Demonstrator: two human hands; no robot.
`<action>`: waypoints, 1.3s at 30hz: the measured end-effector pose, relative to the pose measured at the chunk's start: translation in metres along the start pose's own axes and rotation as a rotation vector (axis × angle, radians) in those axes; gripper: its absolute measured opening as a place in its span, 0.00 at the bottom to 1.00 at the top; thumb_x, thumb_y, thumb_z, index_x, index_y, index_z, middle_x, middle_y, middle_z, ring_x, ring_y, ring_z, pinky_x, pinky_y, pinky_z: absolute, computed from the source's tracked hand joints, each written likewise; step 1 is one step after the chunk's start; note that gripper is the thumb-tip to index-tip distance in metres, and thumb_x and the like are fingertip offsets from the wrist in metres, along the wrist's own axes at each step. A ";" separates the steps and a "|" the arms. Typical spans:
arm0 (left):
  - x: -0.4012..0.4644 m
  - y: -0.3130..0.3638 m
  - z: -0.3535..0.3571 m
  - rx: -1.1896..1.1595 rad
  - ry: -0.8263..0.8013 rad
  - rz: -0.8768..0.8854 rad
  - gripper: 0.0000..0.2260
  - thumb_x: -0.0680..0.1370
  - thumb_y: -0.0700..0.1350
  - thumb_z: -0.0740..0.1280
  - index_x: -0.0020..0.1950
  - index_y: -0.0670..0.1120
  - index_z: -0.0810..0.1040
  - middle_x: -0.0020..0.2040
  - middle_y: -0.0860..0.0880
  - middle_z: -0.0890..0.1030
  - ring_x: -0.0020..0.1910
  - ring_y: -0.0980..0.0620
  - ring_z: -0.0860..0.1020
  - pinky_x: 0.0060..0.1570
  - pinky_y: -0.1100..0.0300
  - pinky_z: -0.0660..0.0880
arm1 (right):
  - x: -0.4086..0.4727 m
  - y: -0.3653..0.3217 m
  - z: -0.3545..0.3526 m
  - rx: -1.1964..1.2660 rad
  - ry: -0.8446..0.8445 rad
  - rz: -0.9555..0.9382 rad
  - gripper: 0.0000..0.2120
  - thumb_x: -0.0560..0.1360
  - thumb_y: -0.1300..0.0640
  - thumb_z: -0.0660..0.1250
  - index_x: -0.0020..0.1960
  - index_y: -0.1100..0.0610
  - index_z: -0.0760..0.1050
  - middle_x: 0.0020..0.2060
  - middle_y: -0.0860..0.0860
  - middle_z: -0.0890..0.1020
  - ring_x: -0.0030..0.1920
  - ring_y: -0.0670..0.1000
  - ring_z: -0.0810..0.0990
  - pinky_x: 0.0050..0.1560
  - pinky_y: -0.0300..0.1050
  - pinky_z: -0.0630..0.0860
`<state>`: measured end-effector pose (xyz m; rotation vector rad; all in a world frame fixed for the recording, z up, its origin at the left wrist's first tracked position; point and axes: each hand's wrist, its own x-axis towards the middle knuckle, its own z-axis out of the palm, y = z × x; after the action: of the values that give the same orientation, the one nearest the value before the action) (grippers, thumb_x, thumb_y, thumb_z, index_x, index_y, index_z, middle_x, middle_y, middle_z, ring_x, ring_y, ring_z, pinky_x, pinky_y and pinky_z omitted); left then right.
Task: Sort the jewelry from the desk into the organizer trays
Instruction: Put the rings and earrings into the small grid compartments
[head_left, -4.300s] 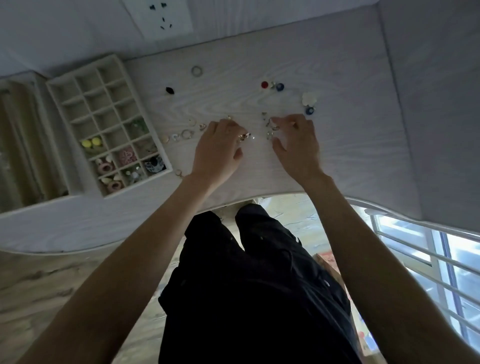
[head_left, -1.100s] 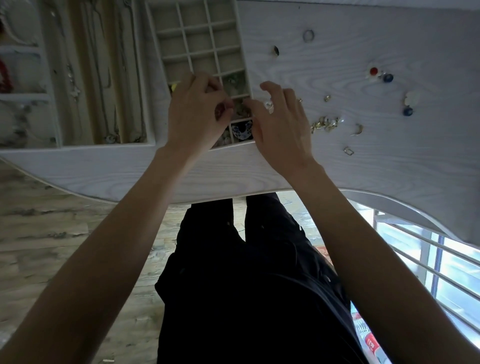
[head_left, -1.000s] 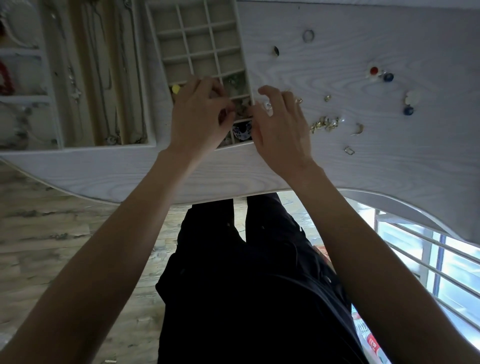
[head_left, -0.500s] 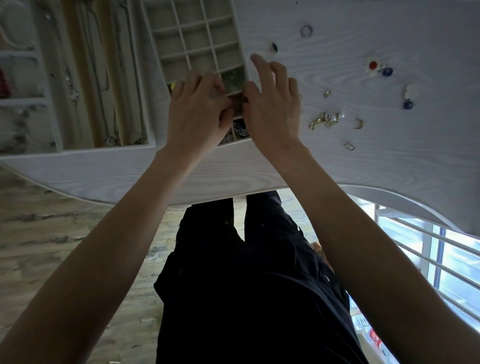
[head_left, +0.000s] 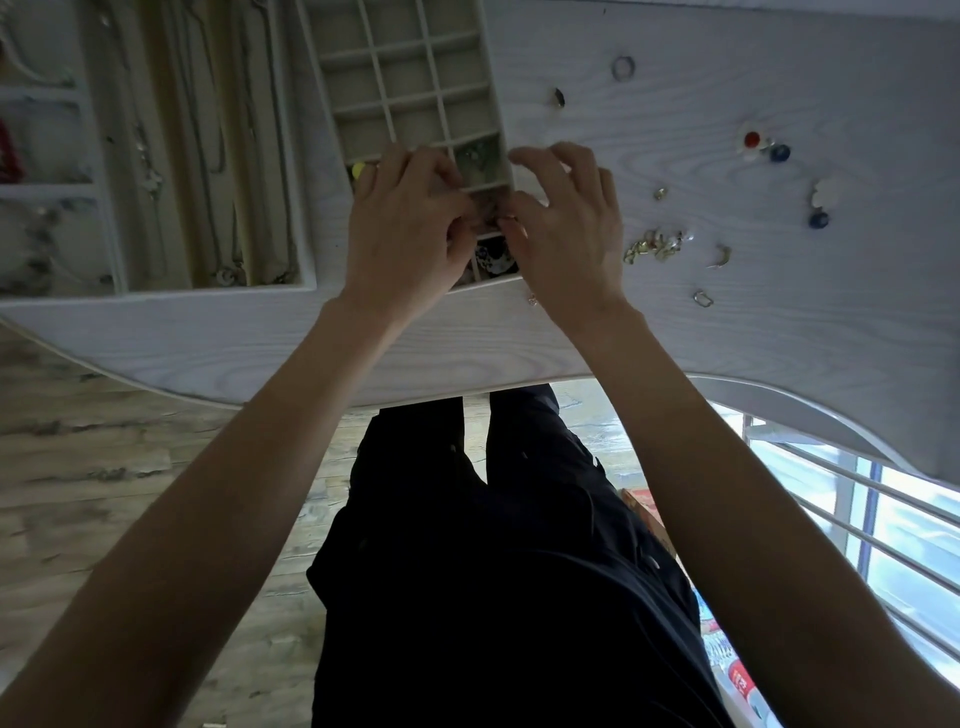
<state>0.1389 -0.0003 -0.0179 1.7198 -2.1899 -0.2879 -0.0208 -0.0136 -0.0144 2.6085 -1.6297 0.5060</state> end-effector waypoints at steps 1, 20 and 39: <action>0.000 0.000 0.000 0.011 0.002 0.007 0.11 0.73 0.45 0.62 0.42 0.45 0.83 0.50 0.46 0.79 0.52 0.41 0.75 0.50 0.52 0.67 | -0.001 0.001 -0.001 0.009 -0.006 0.002 0.04 0.68 0.59 0.71 0.35 0.57 0.80 0.53 0.51 0.82 0.53 0.58 0.78 0.45 0.48 0.73; 0.000 -0.008 -0.006 0.014 0.059 -0.019 0.09 0.74 0.44 0.62 0.45 0.47 0.83 0.52 0.48 0.79 0.53 0.45 0.74 0.52 0.57 0.64 | -0.006 0.000 -0.006 0.095 -0.081 0.011 0.08 0.71 0.62 0.63 0.45 0.57 0.80 0.60 0.58 0.77 0.59 0.62 0.74 0.50 0.52 0.74; -0.006 -0.002 -0.002 0.019 0.014 0.046 0.09 0.75 0.47 0.64 0.43 0.48 0.84 0.52 0.50 0.80 0.53 0.44 0.73 0.51 0.52 0.67 | 0.001 -0.004 0.001 0.221 -0.133 0.166 0.06 0.68 0.64 0.68 0.45 0.58 0.79 0.57 0.58 0.78 0.58 0.62 0.75 0.47 0.52 0.75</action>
<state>0.1432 0.0052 -0.0174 1.6737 -2.2260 -0.2439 -0.0166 -0.0134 -0.0146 2.7268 -1.9487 0.5600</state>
